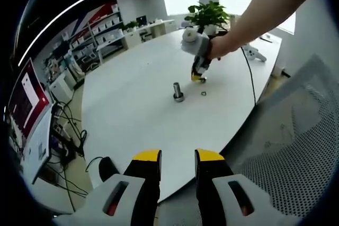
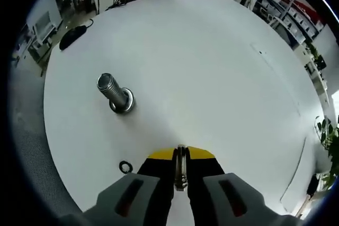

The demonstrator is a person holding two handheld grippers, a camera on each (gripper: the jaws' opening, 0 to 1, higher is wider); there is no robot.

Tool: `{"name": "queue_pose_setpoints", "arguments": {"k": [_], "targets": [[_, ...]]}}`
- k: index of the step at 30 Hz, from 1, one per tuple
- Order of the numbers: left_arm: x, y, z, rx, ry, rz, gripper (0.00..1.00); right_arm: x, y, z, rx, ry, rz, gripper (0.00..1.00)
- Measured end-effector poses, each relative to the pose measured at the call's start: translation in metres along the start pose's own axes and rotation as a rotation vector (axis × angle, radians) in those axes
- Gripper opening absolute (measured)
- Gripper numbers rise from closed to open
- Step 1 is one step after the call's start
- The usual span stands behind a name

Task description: Place the washer onto the threaded stud by aligning its center hole with the stud, sliding it down to the base, and recovering from edge contact or off-axis alignment until the washer reaches the visible bottom stop.

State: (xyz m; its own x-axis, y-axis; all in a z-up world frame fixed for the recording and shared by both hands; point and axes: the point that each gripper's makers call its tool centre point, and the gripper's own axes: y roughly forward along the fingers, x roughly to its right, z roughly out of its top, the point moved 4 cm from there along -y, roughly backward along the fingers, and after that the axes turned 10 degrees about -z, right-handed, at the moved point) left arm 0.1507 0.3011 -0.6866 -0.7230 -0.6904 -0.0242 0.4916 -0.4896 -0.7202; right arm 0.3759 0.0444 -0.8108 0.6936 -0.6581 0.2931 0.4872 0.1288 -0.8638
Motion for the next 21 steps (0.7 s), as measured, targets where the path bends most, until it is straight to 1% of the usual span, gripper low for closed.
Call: {"name": "queue_pose_setpoints", "arguments": {"k": [7,13,19,21], "targets": [[0.0,0.0,0.0,-0.003,0.001,0.001,0.23,-0.001,-0.012,-0.003,0.039,0.021,-0.009,0.09],[0.0,0.0,-0.001,-0.005,0.003,0.002,0.23,0.0,-0.02,-0.002,0.079,0.045,-0.016,0.09],[0.0,0.0,-0.001,-0.006,0.003,0.003,0.23,0.002,-0.022,-0.004,0.097,0.061,-0.026,0.09],[0.0,0.0,-0.001,-0.007,0.003,0.004,0.23,0.002,-0.025,-0.003,0.114,0.072,-0.03,0.09]]}}
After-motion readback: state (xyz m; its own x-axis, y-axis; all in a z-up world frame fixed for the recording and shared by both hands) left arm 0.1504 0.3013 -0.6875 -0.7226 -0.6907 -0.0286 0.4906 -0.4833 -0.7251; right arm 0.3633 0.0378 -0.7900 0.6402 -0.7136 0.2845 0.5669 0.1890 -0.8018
